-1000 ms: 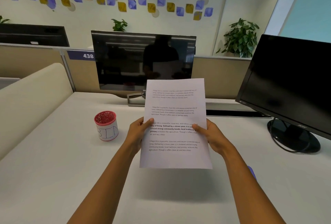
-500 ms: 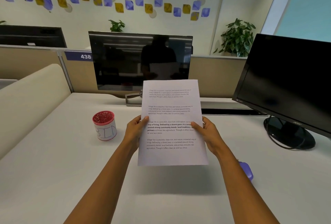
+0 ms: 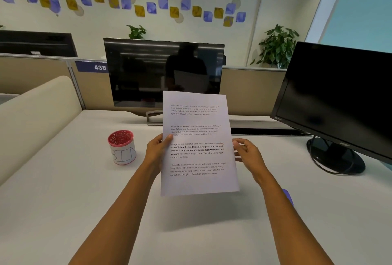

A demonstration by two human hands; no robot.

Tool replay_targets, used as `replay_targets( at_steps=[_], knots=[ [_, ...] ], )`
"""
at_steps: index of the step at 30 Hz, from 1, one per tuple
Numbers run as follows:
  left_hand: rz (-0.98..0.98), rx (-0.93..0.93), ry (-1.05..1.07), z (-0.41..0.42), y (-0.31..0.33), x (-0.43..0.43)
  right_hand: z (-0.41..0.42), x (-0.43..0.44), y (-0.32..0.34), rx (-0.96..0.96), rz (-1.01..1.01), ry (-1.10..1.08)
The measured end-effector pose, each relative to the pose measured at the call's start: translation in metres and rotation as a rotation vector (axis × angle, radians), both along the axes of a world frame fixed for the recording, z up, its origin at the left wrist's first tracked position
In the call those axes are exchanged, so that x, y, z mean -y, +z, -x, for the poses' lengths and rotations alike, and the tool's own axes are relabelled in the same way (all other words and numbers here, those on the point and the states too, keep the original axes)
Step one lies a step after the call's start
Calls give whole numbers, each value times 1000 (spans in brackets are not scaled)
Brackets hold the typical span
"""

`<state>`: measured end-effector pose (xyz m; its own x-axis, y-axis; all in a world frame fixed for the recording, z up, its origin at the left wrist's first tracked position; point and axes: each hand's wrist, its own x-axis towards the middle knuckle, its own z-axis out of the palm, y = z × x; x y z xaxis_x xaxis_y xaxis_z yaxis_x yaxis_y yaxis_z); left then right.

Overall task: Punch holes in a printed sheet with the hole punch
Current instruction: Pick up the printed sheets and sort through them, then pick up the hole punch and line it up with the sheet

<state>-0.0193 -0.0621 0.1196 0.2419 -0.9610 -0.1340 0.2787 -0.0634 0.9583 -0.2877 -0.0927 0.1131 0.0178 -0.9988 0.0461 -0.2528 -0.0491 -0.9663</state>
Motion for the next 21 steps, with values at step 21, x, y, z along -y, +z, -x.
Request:
replay_targets(
  at_steps=[21],
  knots=[
    [-33, -9, -31, 9, -4, -11, 94, -68, -65, -822, -299, -534]
  ],
)
